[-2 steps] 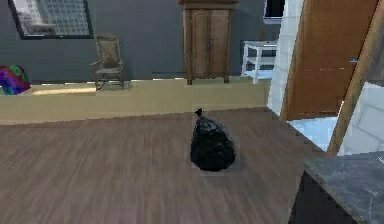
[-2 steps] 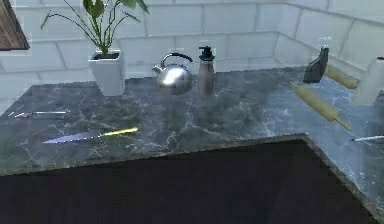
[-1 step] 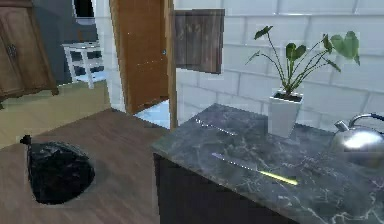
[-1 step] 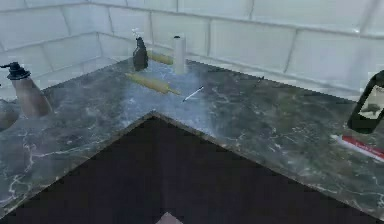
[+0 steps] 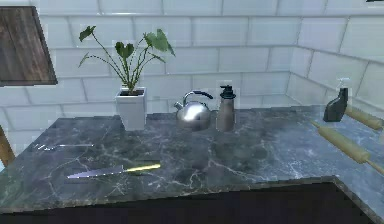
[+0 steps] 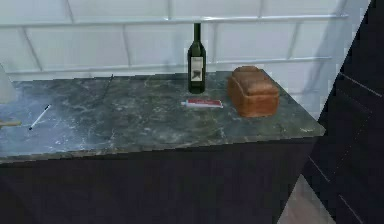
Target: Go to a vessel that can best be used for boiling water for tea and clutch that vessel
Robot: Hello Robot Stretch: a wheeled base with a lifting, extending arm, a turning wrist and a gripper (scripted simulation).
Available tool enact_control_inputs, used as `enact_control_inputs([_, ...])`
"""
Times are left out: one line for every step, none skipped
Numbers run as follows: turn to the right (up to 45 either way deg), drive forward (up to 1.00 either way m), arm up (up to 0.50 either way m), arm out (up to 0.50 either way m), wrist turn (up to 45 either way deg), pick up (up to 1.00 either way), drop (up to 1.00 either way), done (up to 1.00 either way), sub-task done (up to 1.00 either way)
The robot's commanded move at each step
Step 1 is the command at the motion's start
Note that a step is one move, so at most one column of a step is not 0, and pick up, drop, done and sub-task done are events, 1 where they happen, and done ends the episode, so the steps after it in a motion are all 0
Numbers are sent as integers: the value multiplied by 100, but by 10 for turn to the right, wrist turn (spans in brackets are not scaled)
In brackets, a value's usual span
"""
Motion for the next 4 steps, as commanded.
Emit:
enact_control_inputs([0,30,0,0,0,0,0,0,0])
enact_control_inputs([-450,0,0,0,0,0,0,0,0])
enact_control_inputs([-390,0,0,0,0,0,0,0,0])
enact_control_inputs([0,0,50,0,0,0,0,0,0])
